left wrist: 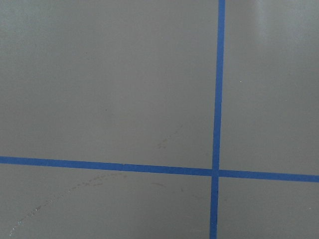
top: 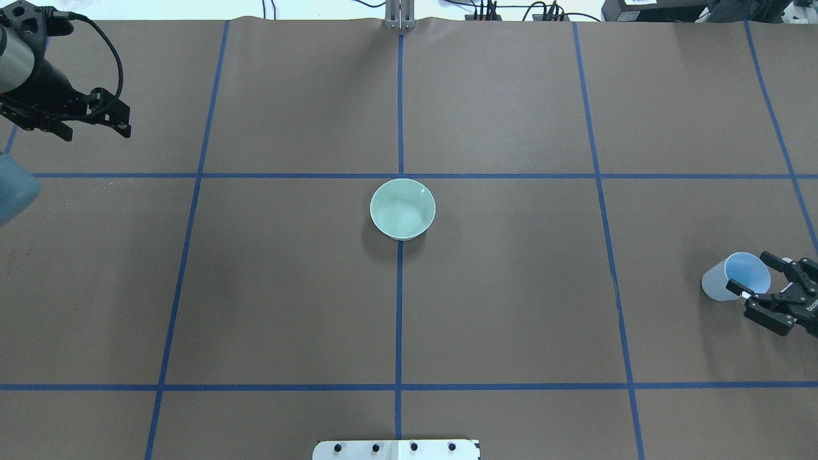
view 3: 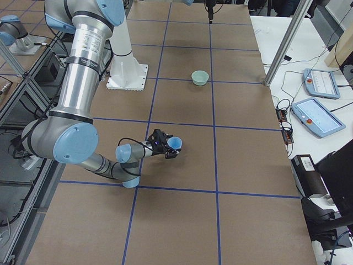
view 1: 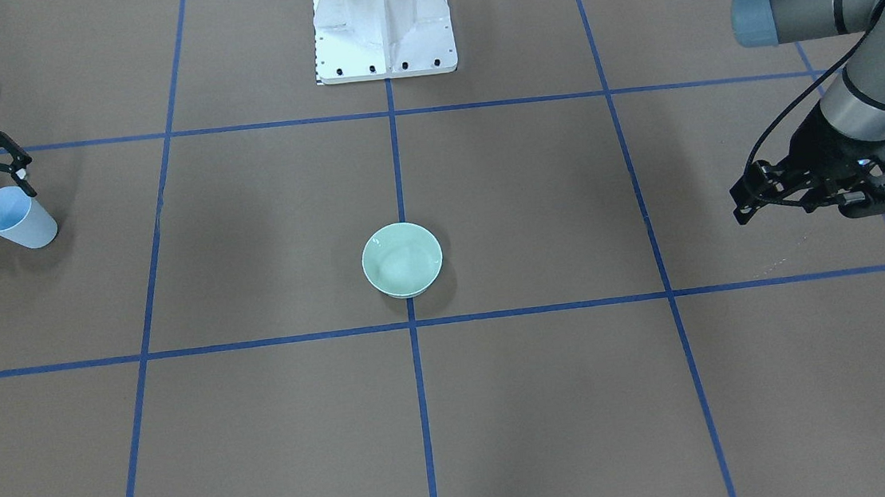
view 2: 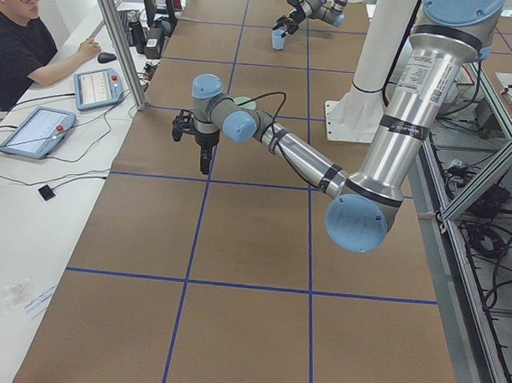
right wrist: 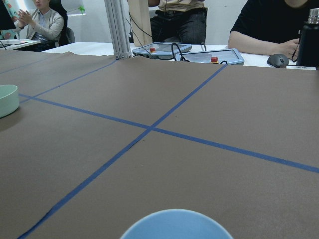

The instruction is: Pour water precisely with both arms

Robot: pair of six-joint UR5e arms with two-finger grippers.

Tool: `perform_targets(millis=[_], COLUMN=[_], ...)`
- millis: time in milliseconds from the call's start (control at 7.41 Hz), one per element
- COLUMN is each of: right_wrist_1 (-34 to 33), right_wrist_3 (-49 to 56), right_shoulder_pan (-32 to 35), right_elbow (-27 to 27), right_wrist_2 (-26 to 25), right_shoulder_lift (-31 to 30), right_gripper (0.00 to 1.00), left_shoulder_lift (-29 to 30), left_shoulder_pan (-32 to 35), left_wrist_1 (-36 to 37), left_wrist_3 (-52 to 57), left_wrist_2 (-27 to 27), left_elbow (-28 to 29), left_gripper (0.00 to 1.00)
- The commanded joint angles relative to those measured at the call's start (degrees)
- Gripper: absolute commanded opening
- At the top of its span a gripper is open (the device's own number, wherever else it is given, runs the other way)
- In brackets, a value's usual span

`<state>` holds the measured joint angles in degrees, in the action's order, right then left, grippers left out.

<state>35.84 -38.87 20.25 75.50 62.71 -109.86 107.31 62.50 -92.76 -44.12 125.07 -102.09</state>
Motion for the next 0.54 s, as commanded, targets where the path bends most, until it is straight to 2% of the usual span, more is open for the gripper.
perform_targets(millis=[0,135,270,405], right_wrist_1=[0.3,-0.2,-4.1,-13.4], right_wrist_3=[0.9,0.9,0.8,0.7], right_shoulder_pan=[0.7,3.3,13.1,25.3], right_elbow=[5.2,7.6,10.0,15.2], right_wrist_2=[0.8,4.7,14.3,28.2], right_shoulder_lift=[-3.5,-4.7,-4.3,-3.1], right_gripper=[0.99,0.99,0.99,0.99], left_shoulder_lift=[0.0,0.0,0.0,0.2], left_shoulder_pan=[0.0,0.0,0.0,0.0], left_wrist_1=[0.0,0.0,0.0,0.2], left_wrist_3=[0.0,0.0,0.0,-0.1], left_wrist_2=[0.1,0.1,0.1,0.1], left_elbow=[0.0,-0.1,-0.1,-0.3], left_gripper=[1.0,1.0,1.0,1.0])
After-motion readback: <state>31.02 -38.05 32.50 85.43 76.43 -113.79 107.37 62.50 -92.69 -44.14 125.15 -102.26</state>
